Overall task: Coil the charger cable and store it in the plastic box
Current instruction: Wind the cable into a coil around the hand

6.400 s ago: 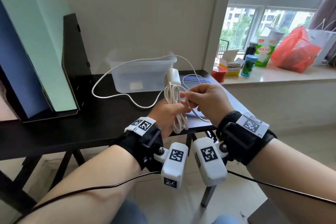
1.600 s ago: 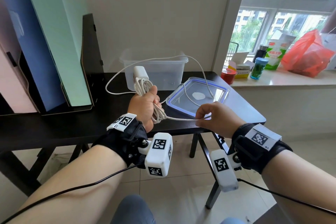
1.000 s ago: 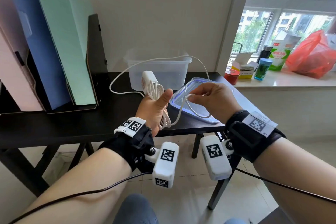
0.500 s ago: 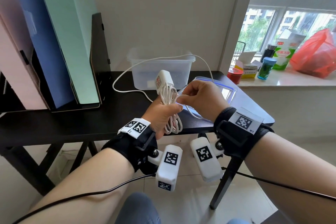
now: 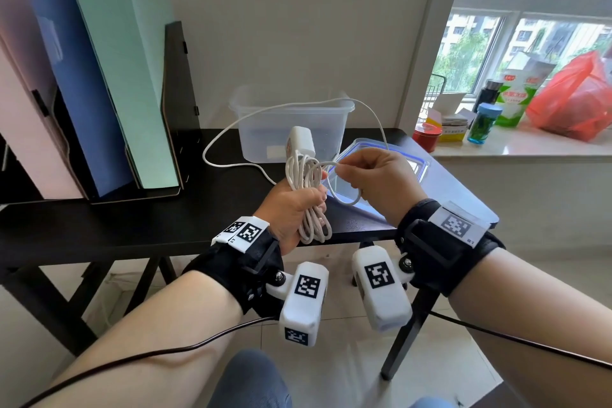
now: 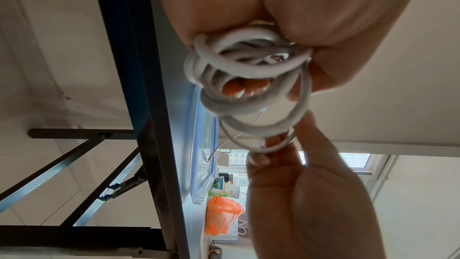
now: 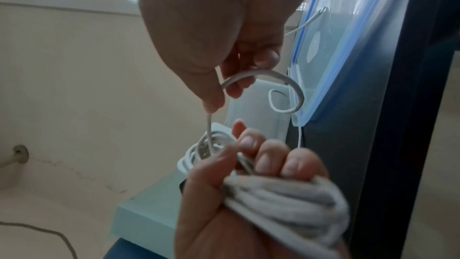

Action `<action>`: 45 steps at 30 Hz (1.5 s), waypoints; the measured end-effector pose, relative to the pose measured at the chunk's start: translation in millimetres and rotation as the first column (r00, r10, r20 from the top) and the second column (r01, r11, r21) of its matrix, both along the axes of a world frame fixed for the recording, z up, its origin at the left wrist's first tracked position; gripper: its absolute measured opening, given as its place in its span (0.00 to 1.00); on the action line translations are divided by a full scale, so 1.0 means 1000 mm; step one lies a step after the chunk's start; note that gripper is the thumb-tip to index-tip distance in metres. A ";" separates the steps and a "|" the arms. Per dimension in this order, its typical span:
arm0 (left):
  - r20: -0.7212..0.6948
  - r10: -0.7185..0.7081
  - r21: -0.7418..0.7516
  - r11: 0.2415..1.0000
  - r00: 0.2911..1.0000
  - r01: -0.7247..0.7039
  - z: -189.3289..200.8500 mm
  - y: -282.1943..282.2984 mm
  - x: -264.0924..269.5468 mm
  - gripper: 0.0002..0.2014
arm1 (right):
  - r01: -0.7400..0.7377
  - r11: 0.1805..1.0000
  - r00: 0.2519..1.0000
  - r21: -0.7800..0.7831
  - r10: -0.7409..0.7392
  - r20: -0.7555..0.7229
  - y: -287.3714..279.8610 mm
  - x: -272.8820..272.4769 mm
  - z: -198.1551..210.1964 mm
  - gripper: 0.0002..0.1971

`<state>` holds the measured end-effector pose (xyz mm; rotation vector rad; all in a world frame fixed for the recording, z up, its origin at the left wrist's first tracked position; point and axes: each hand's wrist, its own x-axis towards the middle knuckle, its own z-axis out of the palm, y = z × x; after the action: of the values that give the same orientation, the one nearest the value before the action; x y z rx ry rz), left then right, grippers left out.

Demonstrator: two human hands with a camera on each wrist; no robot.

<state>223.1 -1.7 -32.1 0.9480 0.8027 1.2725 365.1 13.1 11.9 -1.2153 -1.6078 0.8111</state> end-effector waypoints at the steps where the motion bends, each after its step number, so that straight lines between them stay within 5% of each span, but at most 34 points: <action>1: 0.003 -0.008 0.007 1.000 1.000 0.008 0.000 0.000 0.001 0.17 | -0.004 1.000 0.999 -0.004 0.004 -0.036 -0.001 -0.003 0.001 0.07; 8: -0.009 0.042 0.013 0.999 0.999 -0.042 0.002 0.001 -0.002 0.16 | -0.126 0.988 0.970 -0.087 0.104 -0.219 -0.008 -0.017 0.001 0.10; 14: -0.092 0.051 0.029 0.998 0.994 -0.049 0.001 -0.001 -0.002 0.11 | -0.111 0.992 0.989 -0.057 0.105 -0.100 -0.010 -0.018 0.000 0.04; 27: -0.327 0.093 0.106 0.992 0.941 -0.062 0.004 0.002 -0.010 0.07 | 0.009 1.000 0.999 -0.015 -0.010 -0.039 -0.001 -0.027 -0.012 0.12; 33: -0.317 0.166 0.110 0.984 0.934 -0.137 0.004 0.001 -0.006 0.06 | 0.001 0.999 0.987 -0.038 -0.007 -0.161 -0.006 -0.029 -0.017 0.04; 39: -0.266 0.214 0.087 0.976 0.940 -0.197 0.004 0.001 -0.007 0.06 | 0.082 0.997 0.986 -0.012 -0.083 -0.142 -0.010 -0.027 -0.021 0.09; 45: -0.055 0.247 -0.021 0.968 0.967 -0.249 0.009 0.002 -0.009 0.08 | 0.108 0.939 0.993 -0.326 -0.089 0.074 -0.004 -0.023 -0.033 0.04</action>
<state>214.2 0.3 -23.4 0.8809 1.0009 1.4528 342.1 8.8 -20.8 -1.5565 -1.4812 1.0170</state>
